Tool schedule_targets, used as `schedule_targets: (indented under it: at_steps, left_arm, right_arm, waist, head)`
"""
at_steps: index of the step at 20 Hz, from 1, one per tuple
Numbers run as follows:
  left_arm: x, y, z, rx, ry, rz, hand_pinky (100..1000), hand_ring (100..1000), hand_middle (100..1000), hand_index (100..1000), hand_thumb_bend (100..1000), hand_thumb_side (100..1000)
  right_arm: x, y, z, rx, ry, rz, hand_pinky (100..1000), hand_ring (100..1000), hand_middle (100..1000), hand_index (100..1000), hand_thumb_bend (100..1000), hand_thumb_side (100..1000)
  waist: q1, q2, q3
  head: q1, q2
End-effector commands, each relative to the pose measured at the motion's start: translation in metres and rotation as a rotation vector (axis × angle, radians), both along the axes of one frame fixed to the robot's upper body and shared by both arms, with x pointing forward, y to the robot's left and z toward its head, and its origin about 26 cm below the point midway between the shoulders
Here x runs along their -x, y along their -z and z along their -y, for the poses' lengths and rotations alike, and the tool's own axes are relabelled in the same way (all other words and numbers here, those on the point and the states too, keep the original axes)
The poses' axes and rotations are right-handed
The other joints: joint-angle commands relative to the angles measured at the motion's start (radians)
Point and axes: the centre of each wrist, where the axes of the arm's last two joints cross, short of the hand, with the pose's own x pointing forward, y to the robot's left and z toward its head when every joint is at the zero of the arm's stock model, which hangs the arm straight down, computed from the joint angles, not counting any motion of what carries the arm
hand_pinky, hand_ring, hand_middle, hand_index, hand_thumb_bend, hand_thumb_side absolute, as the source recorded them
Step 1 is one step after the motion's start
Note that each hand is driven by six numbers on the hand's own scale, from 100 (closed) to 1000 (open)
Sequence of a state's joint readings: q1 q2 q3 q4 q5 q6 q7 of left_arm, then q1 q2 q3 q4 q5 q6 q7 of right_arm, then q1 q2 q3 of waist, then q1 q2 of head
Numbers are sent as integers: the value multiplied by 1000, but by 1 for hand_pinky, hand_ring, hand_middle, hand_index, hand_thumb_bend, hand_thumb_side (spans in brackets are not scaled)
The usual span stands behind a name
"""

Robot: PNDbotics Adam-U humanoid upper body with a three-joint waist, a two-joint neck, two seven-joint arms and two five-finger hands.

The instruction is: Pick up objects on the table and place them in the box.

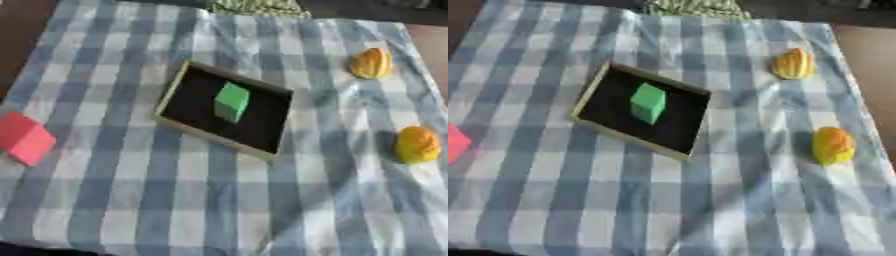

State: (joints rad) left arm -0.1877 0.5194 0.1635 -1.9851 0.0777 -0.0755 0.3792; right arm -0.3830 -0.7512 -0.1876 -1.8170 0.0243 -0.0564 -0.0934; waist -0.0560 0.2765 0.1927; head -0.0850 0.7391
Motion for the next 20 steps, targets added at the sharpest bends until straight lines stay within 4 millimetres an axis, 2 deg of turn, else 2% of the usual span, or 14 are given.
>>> schedule_targets:
  at_steps: [1,16,20]
  left_arm:
    - [2,-10,-3,-16,-4,30,994,770,697,842,100,593]
    - [3,-9,-3,-16,-6,27,994,770,696,842,100,593]
    - [3,-9,-3,-21,-8,26,994,770,696,842,100,589]
  right_arm:
    - [3,-11,1,24,5,27,857,655,618,761,100,455]
    - [3,-11,2,33,8,25,857,656,619,762,100,450]
    - [5,-13,7,97,24,4,853,666,627,771,100,424]
  waist:
    - [-4,-31,1]
    - [-5,-30,0]
    - [-6,-29,0]
  head:
    - [3,0]
    - [6,-4]
    - [10,-3]
